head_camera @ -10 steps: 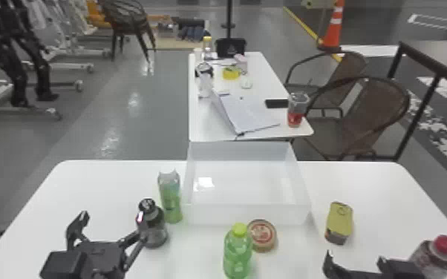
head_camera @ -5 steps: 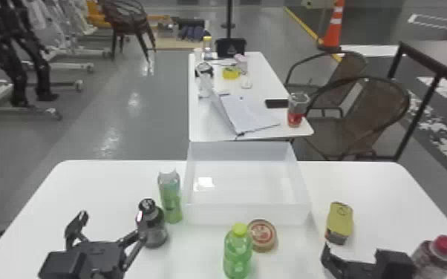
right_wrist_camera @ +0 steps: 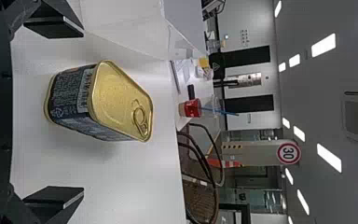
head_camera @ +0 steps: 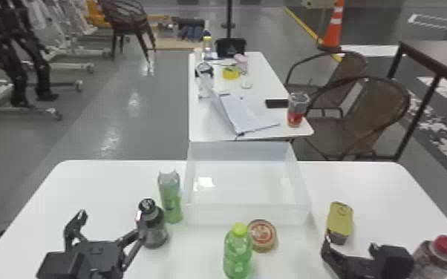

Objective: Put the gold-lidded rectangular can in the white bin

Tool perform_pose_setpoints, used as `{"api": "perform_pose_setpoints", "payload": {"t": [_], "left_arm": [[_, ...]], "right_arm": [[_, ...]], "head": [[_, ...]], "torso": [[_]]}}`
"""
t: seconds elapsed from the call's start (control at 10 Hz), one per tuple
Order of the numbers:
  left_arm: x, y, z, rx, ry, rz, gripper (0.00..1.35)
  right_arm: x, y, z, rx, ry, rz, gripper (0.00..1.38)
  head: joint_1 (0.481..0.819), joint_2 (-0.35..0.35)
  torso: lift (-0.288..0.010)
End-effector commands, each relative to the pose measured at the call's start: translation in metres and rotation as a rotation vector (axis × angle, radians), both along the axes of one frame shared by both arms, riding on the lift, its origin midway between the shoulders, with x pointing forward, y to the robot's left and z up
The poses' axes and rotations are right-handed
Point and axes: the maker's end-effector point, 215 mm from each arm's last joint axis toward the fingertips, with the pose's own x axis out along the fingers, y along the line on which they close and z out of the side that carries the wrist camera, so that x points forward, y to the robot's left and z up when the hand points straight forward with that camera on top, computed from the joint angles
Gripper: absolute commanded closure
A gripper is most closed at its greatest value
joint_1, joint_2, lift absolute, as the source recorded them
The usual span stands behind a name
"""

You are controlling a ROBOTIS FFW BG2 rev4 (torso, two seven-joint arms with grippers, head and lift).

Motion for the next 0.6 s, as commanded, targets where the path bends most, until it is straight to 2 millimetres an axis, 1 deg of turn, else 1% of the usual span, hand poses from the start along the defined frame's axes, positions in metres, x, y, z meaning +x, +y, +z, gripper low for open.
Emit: {"api": "perform_pose_setpoints", "payload": {"t": [0.0,0.3,0.5], "left_arm": [[0.0,0.001,0.0,-0.001,-0.001,0.002,0.15],[0.001,-0.002,0.001,0.0,-0.004,-0.003,0.15],[0.002,-0.003,0.0,-0.001,-0.002,-0.01,0.15]], "right_arm": [[0.005,0.0,-0.003,0.005,0.005,0.002,0.14],[0.017,0.003,-0.005,0.007,0.006,0.014,0.14],[0.021,0.001,-0.004,0.006,0.003,0.013,0.14]], "head": [[0.549,0.0],[0.549,0.0],[0.549,0.0]], "torso": [[-0.1],[-0.1],[-0.1]]}}
